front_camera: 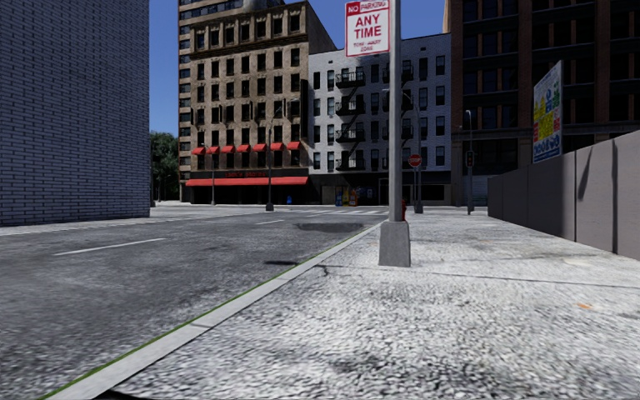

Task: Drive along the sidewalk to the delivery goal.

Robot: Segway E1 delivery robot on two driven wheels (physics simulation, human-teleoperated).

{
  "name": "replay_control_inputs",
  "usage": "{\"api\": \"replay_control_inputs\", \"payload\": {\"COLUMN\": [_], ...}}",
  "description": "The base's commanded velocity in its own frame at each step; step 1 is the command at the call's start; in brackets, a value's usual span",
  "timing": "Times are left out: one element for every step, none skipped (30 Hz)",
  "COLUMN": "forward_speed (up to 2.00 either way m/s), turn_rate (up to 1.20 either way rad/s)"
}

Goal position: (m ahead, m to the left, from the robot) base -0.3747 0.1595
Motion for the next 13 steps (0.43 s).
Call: {"api": "replay_control_inputs", "payload": {"forward_speed": [0.00,0.00,0.00,0.00,0.00,0.00,0.00,0.00,0.00,0.00,0.00,0.00,0.00], "turn_rate": [0.00,0.00,0.00,0.00,0.00,0.00,0.00,0.00,0.00,0.00,0.00,0.00,0.00]}}
